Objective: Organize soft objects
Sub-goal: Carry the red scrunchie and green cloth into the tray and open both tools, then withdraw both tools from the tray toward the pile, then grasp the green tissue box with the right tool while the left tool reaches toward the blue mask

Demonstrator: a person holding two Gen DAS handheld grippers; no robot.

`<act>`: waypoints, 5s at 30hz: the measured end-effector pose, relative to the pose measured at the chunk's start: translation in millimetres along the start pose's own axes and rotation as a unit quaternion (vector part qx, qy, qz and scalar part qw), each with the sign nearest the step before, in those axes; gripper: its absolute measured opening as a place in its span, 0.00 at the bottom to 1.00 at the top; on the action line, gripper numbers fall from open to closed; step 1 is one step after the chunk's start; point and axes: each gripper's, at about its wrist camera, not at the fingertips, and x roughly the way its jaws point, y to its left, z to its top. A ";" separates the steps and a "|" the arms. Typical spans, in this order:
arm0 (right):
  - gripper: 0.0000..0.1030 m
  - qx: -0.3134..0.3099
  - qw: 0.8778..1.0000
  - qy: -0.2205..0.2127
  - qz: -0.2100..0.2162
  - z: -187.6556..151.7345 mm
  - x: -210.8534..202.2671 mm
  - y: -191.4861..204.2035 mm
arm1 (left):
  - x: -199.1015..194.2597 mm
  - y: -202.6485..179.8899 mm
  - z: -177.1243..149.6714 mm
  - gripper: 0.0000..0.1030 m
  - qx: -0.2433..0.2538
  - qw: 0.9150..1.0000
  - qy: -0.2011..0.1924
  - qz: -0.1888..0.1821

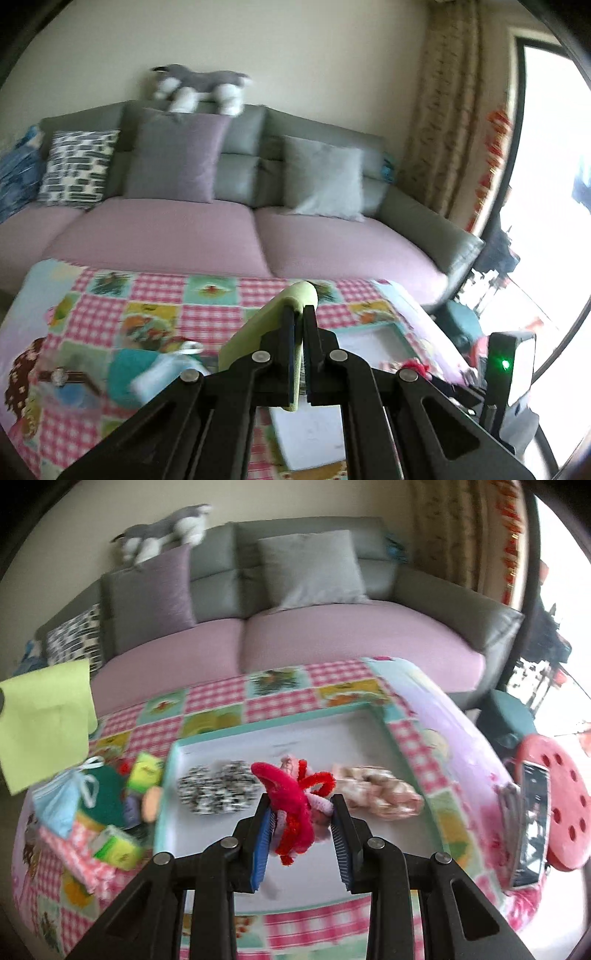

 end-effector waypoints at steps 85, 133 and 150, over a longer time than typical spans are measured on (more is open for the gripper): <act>1.00 -0.012 0.999 -0.001 -0.049 -3.8 -16.4 -23.9 | 51.9 13.5 -46.8 1.00 -0.015 0.984 0.131 0.119; 0.74 -0.192 0.965 0.089 0.155 -54.4 72.9 190.2 | 46.3 151.8 -65.4 0.57 -0.182 0.963 0.163 0.113; 0.45 -0.162 0.963 0.094 0.193 -52.3 73.0 181.3 | 40.3 151.5 -62.5 0.18 -0.177 0.969 0.135 0.106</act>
